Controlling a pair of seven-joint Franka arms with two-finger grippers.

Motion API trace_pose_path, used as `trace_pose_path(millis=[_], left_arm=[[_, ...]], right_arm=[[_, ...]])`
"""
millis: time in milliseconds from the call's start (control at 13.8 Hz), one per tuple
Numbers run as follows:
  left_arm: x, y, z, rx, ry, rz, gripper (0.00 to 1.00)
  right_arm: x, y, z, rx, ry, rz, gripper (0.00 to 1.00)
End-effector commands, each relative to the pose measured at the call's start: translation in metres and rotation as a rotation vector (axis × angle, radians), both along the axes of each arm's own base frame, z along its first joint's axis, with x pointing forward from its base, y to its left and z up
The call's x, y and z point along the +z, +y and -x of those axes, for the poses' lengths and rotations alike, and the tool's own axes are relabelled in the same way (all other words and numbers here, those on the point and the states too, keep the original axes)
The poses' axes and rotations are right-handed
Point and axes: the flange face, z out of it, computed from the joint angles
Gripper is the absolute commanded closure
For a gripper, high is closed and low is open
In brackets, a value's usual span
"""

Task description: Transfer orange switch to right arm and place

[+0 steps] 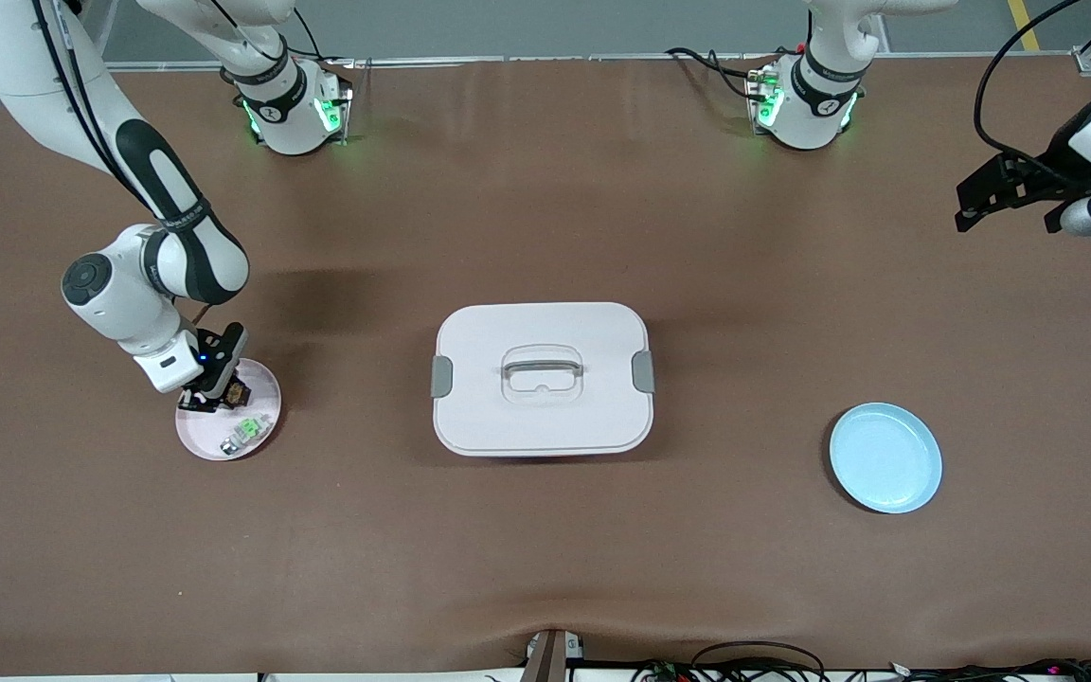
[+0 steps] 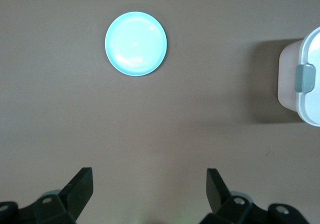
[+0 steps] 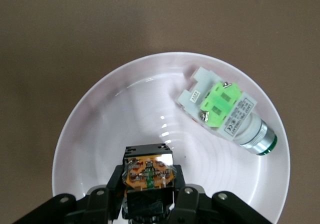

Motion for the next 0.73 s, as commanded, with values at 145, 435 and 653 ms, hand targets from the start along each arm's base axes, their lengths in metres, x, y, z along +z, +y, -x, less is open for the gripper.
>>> trace_pose_path(millis=[145,435,653], left_arm=[[0.008,0.006,0.012,-0.035,0.011,-0.076,0.0],[0.015,0.006,0.018,-0.036,0.005,-0.075,0.0],[0.014,0.006,0.014,-0.033,0.003,-0.059,0.0]], right_arm=[[-0.009,0.001,0.002,-0.062,0.014,-0.017,0.01],[-0.001,0.002,-0.007,-0.062,0.032,-0.028,0.0],[0.016,0.001,-0.021,-0.055,0.096,-0.053,0.0]])
